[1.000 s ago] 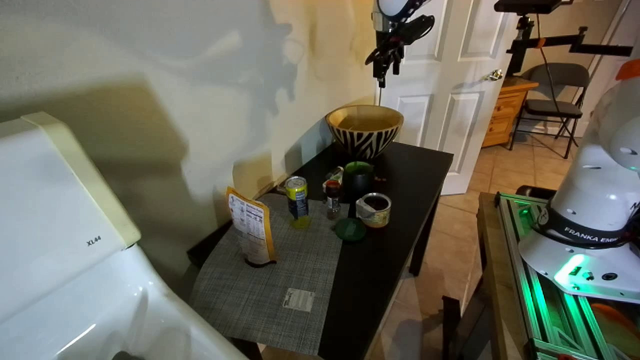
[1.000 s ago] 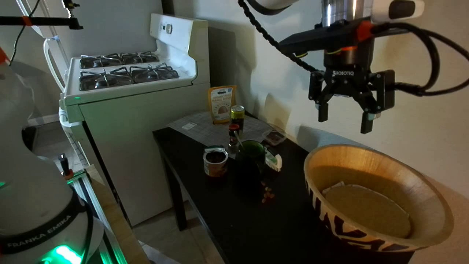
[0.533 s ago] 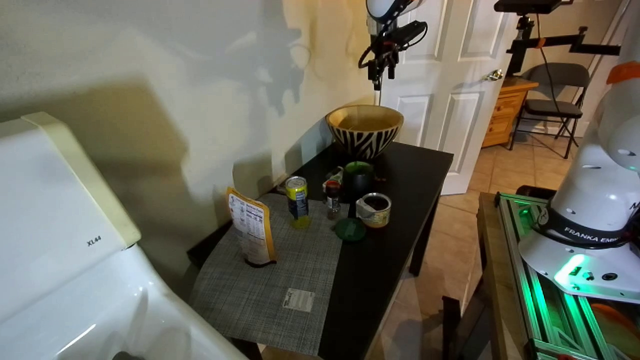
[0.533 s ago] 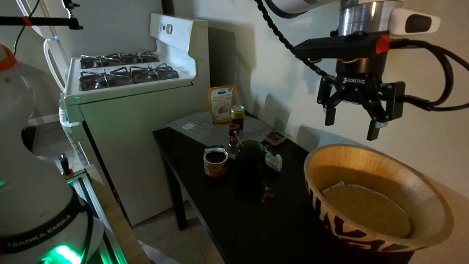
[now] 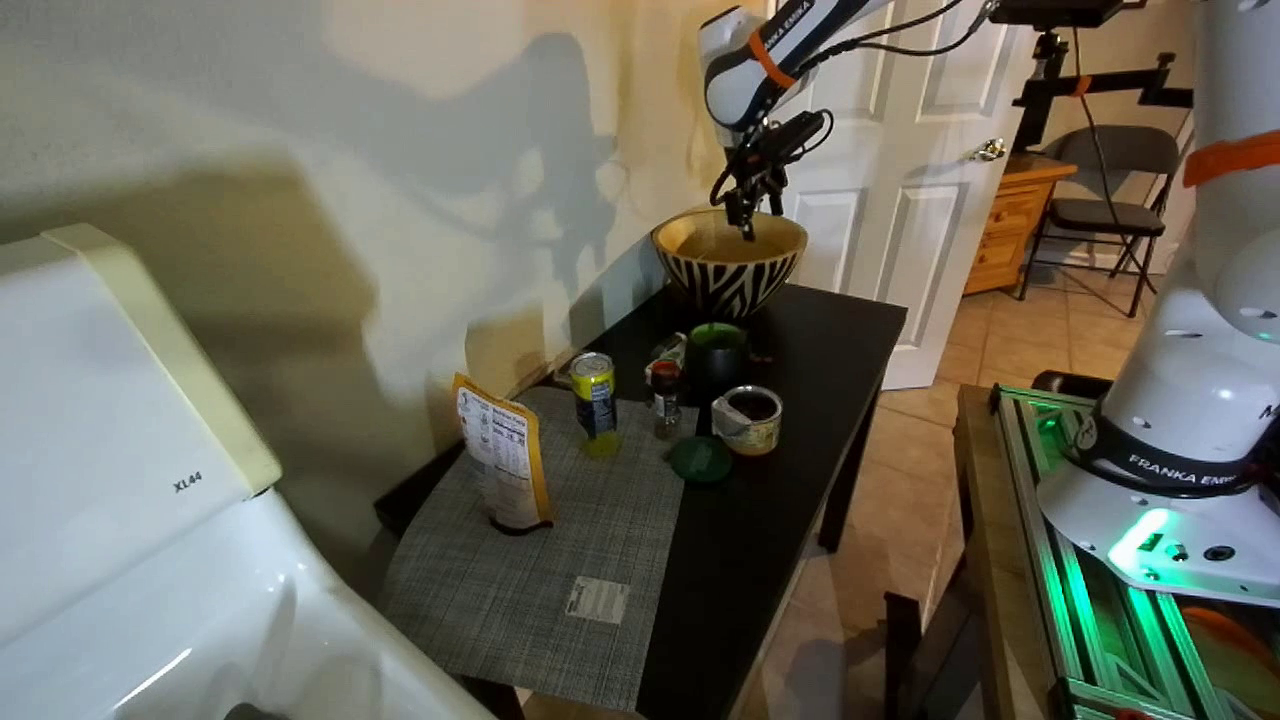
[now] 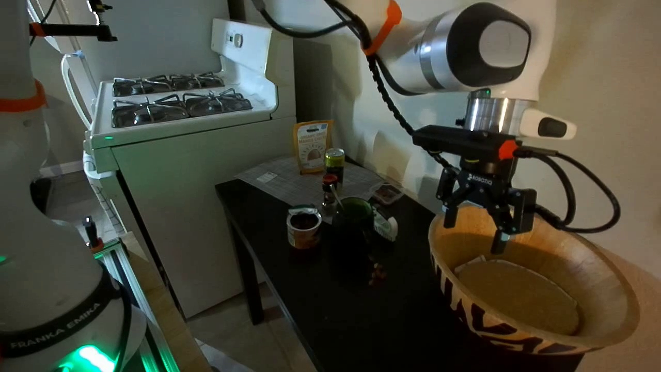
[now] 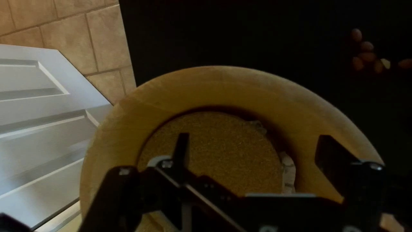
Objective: Remove the coaster from the wooden bowl
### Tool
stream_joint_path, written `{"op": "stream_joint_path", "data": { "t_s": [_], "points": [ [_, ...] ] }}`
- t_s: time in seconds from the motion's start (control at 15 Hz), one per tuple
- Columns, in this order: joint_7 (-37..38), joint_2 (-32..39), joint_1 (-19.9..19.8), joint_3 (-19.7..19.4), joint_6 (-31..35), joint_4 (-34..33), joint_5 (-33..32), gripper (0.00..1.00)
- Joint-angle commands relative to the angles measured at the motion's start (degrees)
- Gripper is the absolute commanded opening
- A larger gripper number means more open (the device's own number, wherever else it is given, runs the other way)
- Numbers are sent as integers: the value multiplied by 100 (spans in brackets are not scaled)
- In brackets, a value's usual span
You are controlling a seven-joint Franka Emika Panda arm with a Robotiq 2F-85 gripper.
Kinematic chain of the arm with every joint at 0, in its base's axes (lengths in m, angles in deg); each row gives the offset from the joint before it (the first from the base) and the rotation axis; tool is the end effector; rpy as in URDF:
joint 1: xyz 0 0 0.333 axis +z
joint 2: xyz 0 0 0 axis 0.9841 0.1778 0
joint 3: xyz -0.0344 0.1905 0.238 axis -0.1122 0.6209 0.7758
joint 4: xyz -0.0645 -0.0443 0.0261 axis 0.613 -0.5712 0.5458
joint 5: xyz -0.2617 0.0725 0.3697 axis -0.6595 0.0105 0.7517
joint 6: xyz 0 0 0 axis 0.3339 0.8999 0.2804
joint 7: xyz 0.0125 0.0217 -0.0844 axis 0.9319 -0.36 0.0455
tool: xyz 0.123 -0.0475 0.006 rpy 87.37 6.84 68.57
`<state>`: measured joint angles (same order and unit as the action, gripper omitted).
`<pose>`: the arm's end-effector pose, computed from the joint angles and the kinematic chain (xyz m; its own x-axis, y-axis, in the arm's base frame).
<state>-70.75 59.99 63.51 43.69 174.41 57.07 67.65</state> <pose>0.5629 -0.3716 0.2609 0.9212 -0.3646 -0.1359 -0.3185 -0.9072 0.2750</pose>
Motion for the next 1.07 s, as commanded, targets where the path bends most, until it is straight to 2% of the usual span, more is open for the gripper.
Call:
{"op": "stream_joint_path", "data": {
  "t_s": [0.0,0.27,0.33,0.53,1.0],
  "points": [
    [-242,825,-165,129,-98,-822,204,100],
    [-666,1371,-350,265,-419,-1603,322,100],
    [-374,1059,-197,172,-126,-1133,100,100],
    [-523,1284,-283,208,-261,-1448,161,100],
    [-419,1494,-384,186,1238,-1141,186,100]
  ]
}}
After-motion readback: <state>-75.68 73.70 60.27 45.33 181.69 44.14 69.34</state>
